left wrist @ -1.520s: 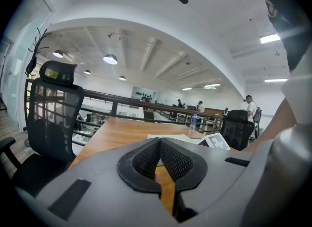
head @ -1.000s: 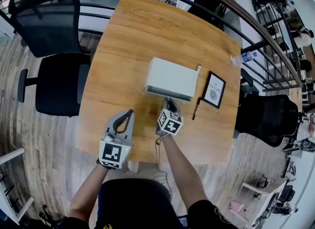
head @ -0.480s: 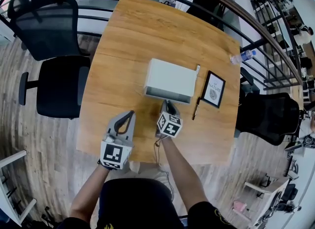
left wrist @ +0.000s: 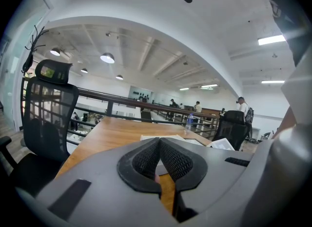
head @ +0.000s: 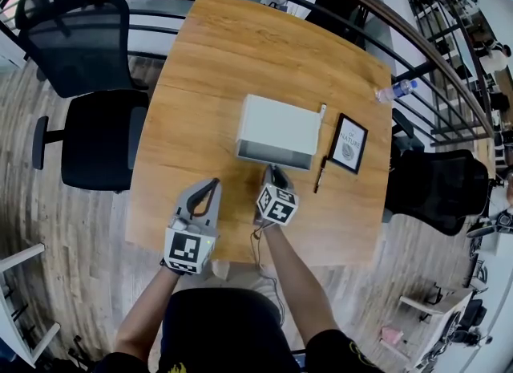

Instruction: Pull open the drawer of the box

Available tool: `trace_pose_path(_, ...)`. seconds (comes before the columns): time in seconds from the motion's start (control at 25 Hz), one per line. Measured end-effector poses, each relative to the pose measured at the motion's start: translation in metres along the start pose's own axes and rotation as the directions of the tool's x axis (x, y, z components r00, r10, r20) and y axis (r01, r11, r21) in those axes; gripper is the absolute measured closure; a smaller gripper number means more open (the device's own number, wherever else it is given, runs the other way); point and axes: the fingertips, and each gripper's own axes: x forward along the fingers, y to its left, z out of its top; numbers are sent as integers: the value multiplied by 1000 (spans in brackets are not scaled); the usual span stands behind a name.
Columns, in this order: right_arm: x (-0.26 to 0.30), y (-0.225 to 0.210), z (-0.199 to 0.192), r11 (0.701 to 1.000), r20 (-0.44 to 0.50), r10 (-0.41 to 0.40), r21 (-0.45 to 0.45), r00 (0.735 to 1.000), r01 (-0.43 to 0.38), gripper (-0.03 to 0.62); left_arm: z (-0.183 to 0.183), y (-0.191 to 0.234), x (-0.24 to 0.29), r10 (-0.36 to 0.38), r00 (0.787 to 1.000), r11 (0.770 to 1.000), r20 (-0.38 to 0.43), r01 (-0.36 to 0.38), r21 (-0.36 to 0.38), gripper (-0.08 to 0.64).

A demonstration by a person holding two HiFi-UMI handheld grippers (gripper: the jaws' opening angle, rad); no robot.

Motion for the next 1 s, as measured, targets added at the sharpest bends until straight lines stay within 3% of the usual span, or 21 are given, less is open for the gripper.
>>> trace_pose_path(1.0,-14,-3,-11,1000,-25,1,-9,1000,-2,531,8,-13,-4,-25,1000,999,-4,25,36,543)
